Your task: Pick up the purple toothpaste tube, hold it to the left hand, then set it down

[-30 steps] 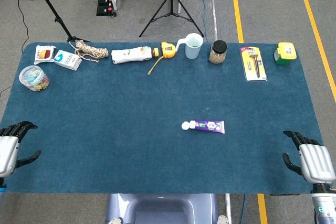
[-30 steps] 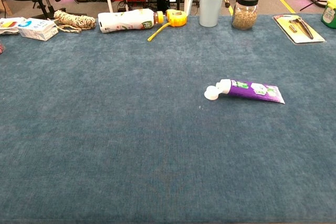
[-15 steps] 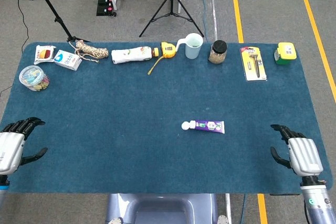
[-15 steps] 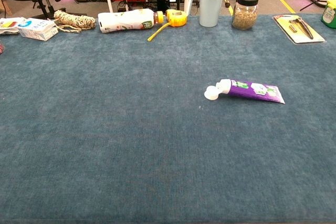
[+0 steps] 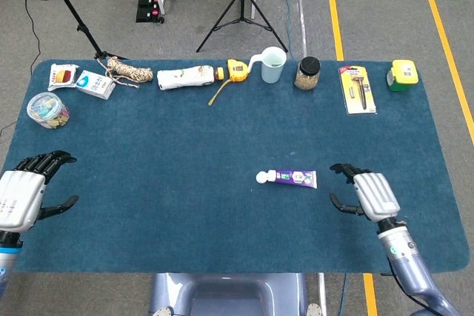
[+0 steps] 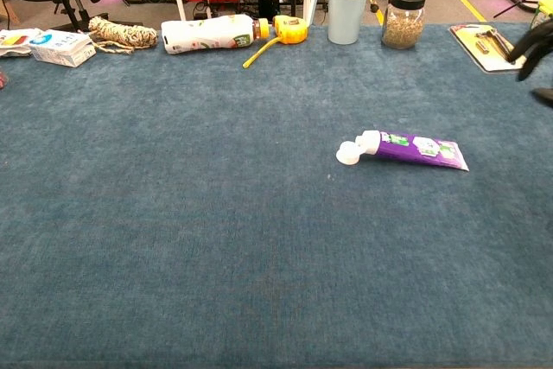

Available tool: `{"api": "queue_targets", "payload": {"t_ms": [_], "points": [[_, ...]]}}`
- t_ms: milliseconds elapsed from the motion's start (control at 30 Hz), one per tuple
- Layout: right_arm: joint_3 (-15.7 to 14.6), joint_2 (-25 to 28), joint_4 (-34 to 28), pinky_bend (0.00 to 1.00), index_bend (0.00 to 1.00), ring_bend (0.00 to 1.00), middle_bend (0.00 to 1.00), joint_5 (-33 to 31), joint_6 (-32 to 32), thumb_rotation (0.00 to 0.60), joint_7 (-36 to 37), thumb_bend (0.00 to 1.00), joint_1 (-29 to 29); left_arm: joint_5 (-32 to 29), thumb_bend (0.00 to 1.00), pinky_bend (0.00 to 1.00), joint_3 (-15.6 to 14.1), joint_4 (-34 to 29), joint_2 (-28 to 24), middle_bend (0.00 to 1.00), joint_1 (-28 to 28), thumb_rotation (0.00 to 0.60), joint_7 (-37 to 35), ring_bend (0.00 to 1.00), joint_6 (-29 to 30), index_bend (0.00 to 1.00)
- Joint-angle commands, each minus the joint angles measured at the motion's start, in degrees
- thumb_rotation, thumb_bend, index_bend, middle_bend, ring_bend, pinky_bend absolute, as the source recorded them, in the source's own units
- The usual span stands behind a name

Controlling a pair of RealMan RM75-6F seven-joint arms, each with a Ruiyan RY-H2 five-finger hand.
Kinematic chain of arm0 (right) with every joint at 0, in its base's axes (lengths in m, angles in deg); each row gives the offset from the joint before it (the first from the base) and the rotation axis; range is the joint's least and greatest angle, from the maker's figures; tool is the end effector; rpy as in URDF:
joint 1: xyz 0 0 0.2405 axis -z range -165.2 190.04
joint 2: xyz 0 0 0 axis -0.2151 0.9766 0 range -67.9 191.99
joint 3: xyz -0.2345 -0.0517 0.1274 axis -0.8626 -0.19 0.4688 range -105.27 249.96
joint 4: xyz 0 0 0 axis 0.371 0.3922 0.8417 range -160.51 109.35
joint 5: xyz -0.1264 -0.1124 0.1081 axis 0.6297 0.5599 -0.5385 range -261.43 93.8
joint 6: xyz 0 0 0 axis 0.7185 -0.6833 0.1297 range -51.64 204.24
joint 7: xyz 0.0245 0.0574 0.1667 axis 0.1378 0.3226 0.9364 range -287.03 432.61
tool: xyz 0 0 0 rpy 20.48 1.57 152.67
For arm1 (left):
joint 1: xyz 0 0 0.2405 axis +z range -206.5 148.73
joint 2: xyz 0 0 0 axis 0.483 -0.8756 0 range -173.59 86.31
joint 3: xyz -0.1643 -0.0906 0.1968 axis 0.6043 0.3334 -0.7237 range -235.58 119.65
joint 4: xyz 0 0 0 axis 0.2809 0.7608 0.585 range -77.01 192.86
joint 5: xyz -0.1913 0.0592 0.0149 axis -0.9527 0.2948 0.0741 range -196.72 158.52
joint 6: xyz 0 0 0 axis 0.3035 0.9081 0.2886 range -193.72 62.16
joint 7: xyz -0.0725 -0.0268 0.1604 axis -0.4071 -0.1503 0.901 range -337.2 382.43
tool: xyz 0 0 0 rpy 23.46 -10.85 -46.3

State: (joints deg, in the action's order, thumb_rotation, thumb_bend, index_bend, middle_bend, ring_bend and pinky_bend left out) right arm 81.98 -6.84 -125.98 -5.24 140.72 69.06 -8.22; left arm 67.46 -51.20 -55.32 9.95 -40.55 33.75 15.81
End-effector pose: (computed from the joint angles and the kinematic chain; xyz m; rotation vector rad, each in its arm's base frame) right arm -0.2335 -0.3036 0.0998 1.6151 -1.0983 1.0337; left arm -0.2218 0.2497 0.2013 -1.5091 -0.7939 -1.0182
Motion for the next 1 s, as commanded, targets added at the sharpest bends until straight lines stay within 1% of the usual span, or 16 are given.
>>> {"api": "queue_targets", "payload": {"t_ms": [33, 100, 267, 333, 400, 433, 533, 567, 700, 867, 1000], "points": [[0.85, -2.74, 1.40, 0.44, 0.26, 0.45, 0.33, -2.43, -3.38, 0.401, -1.54, 0.44, -2.82, -0.59, 0.14, 0.33, 0.45, -0.08, 0.22, 0.29, -0.57, 0.600, 0.13, 0.29, -0.50, 0.28], [1.15, -4.09, 2.30, 0.44, 0.26, 0.45, 0.34, -3.80, -4.70, 0.395, -2.62, 0.44, -4.09, -1.03, 0.14, 0.33, 0.74, -0.02, 0.48, 0.29, -1.02, 0.600, 0.17, 0.29, -0.84, 0.28], [1.88, -7.17, 4.26, 0.43, 0.24, 0.45, 0.33, -7.36, -7.22, 0.348, -5.30, 0.44, -6.78, -1.83, 0.14, 0.33, 1.03, 0.44, 1.13, 0.29, -2.00, 0.600, 0.19, 0.29, -2.01, 0.28], [2.04, -8.47, 5.28, 0.43, 0.25, 0.44, 0.33, -9.28, -7.93, 0.340, -7.68, 0.44, -7.89, -2.07, 0.14, 0.33, 1.10, 0.77, 1.42, 0.29, -2.37, 0.600, 0.04, 0.29, -2.43, 0.28], [2.16, -9.62, 6.13, 0.43, 0.26, 0.44, 0.33, -11.12, -8.09, 0.347, -10.20, 0.44, -8.70, -2.23, 0.14, 0.33, 1.13, 1.11, 1.66, 0.29, -2.60, 0.600, -0.18, 0.29, -2.67, 0.28], [2.29, -10.46, 6.64, 0.43, 0.27, 0.44, 0.33, -12.24, -7.94, 0.359, -11.57, 0.44, -9.13, -2.30, 0.14, 0.33, 1.14, 1.34, 1.77, 0.29, -2.69, 0.600, -0.35, 0.29, -2.75, 0.28], [2.57, -13.03, 8.45, 0.42, 0.28, 0.44, 0.33, -15.14, -7.03, 0.419, -15.57, 0.44, -10.28, -2.62, 0.14, 0.33, 1.05, 2.13, 2.02, 0.29, -2.91, 0.600, -1.09, 0.29, -3.12, 0.28], [2.59, -13.62, 8.90, 0.42, 0.29, 0.44, 0.33, -15.60, -6.65, 0.430, -16.47, 0.44, -10.49, -2.68, 0.14, 0.33, 1.02, 2.33, 2.05, 0.29, -2.92, 0.600, -1.26, 0.29, -3.17, 0.28], [2.49, -15.96, 10.49, 0.41, 0.30, 0.43, 0.32, -17.76, -5.28, 0.438, -20.95, 0.44, -11.54, -3.03, 0.14, 0.33, 0.84, 3.31, 2.14, 0.29, -2.79, 0.600, -2.29, 0.29, -3.13, 0.28], [2.61, -18.09, 11.53, 0.38, 0.30, 0.42, 0.32, -20.66, -4.54, 0.436, -25.57, 0.44, -12.99, -3.34, 0.14, 0.33, 0.59, 4.38, 2.13, 0.29, -2.49, 0.600, -3.53, 0.29, -2.90, 0.28], [2.42, -19.54, 12.40, 0.37, 0.29, 0.41, 0.32, -22.90, -4.46, 0.438, -29.03, 0.44, -14.29, -3.15, 0.14, 0.33, 0.31, 4.93, 2.11, 0.29, -2.22, 0.600, -4.40, 0.29, -2.58, 0.28]]}}
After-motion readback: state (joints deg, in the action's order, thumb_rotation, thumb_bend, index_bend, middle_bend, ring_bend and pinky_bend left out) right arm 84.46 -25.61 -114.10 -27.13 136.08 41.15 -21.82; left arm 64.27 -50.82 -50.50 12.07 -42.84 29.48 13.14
